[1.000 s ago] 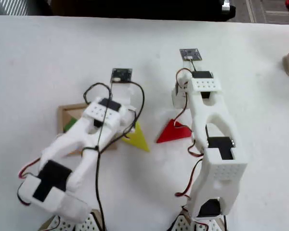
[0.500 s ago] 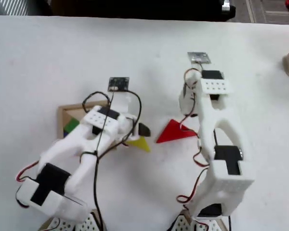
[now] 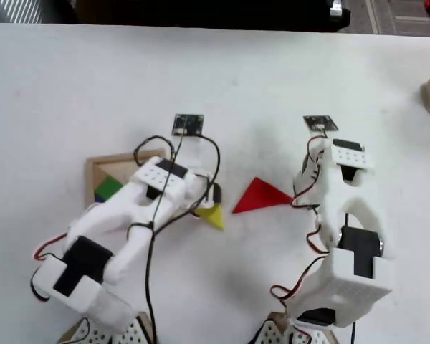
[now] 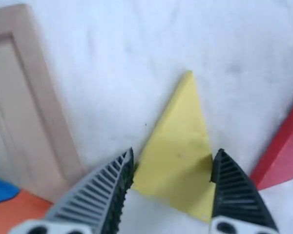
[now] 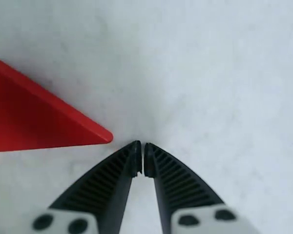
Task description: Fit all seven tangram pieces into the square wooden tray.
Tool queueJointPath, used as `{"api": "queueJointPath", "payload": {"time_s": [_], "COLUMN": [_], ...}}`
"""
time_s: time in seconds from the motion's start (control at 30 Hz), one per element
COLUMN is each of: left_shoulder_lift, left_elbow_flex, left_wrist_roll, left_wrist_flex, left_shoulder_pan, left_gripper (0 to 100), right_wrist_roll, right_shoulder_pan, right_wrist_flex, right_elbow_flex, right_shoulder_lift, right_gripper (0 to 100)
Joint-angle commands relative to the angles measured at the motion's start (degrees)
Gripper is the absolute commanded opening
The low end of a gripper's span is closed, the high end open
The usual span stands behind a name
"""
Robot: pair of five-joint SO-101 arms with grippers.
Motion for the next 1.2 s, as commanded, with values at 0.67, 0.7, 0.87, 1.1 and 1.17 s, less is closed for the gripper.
{"api": "queueJointPath", "payload": {"time_s": [0.67, 0.7, 0.87, 1.1, 1.17], "left_shoulder_lift": [1.98, 1.98, 1.98, 1.98, 1.98], "left_elbow_flex": [-4.13, -4.13, -2.90, -2.64, -2.64], "left_wrist_roll": [-1.85, -2.02, -2.20, -2.20, -2.29], "left_wrist_flex": [7.56, 7.65, 7.65, 7.91, 10.02], "left_shoulder_pan": [1.10, 1.01, 1.01, 1.45, 2.77], "left_gripper": [37, 36, 31, 31, 31], "right_wrist_roll": [3.78, 3.78, 3.78, 3.78, 3.78], "right_shoulder_pan": [1.54, 1.54, 1.54, 1.54, 1.54], "right_wrist_flex": [-3.47, -3.47, -3.47, -3.56, -4.18], "right_elbow_flex": [0.97, 0.97, 0.97, 0.88, 0.97], "right_shoulder_lift": [-2.68, -2.68, -2.68, -2.59, -2.59], "right_gripper": [1.8, 1.8, 1.8, 1.8, 1.8]}}
